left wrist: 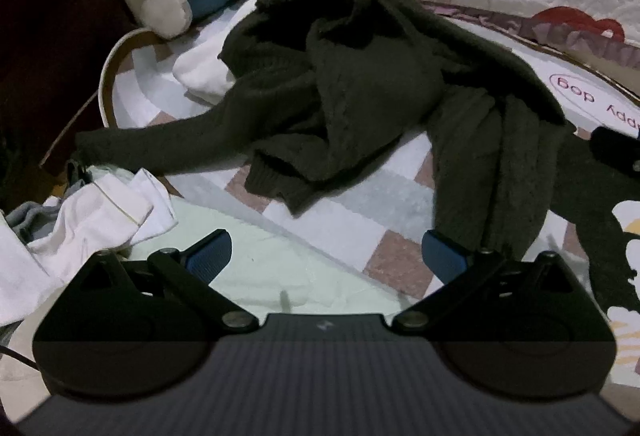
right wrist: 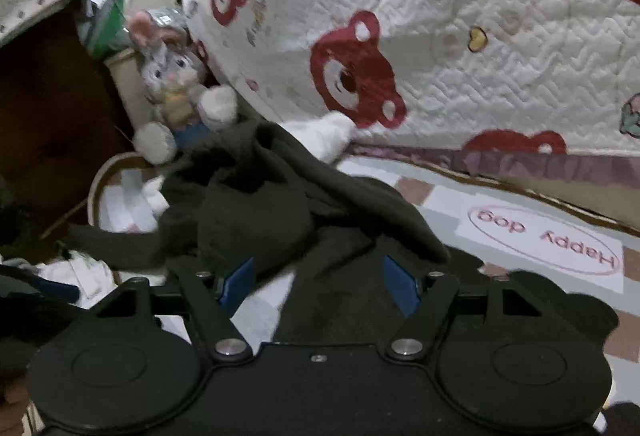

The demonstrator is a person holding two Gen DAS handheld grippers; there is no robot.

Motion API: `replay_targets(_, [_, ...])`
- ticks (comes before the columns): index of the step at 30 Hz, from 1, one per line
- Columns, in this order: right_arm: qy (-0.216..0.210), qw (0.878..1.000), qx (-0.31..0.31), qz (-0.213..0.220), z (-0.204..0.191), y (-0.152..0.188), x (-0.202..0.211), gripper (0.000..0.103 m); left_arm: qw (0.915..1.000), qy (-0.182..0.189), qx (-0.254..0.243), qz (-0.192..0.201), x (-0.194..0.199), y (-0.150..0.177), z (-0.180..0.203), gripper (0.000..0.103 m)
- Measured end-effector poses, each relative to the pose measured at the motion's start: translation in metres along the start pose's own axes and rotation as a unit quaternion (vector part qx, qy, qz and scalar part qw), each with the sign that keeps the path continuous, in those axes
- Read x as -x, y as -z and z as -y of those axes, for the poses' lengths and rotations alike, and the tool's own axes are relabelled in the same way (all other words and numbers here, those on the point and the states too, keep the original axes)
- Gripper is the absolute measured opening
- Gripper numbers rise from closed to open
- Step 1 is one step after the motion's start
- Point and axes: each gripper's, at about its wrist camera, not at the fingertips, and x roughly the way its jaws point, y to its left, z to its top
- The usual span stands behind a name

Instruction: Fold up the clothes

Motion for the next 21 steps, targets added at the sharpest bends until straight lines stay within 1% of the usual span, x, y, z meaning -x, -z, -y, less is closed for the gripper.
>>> replay_targets(2, [-0.015,1.0,0.004,0.013,-0.001,-0.001,0.004,0.075,0.9999,0.011,0.007,-0.005,-0.003,-0.002,-0.002,0.103])
replay_targets(4, [-0.03,0.999,0.008,0.026,-0.001,-0.002,0.008,0.075,0.9997,0.021,0.013,-0.006,-0.005,-0.004,-0.005,0.1])
replay_targets(5, [-0.038,0.999,0.01,0.033,-0.001,-0.002,0.01,0.075,0.9998,0.016,0.006,0.005,0.003,-0.004,-0.006,0.1])
replay_targets(6, [-0.049,0.998,0.01,0.044,-0.003,-0.005,0.009,0.075,0.9998,0.018,0.007,0.004,0.004,-0.005,-0.005,0.099])
replay_targets(8, [-0.046,0.998,0.013,0.043,-0.005,-0.003,0.004,0.076,0.9997,0.023,0.007,0.001,0.006,-0.006,-0.002,0.096])
replay_targets(10, [-0.05,0.998,0.015,0.047,-0.004,0.0,0.006,0.076,0.9995,0.031,0.007,0.002,0.003,-0.003,0.0,0.096])
replay_targets(13, [-0.024,1.0,0.006,-0.008,0.003,-0.01,-0.01,0.076,0.9994,0.035,0.004,0.005,0.004,0.0,0.001,0.096])
replay_targets(15, [-0.021,1.0,0.008,-0.009,-0.004,-0.01,-0.007,0.076,0.9993,0.037,0.003,0.008,0.004,0.001,0.002,0.096])
replay_targets(17, [-0.022,1.0,0.011,-0.007,-0.004,-0.003,-0.001,0.076,0.9992,0.039,0.002,0.009,0.004,0.003,0.002,0.096])
replay_targets(21, [-0.026,1.0,0.01,-0.009,-0.005,-0.002,0.0,0.077,0.9991,0.041,0.002,0.007,0.005,0.002,0.002,0.096])
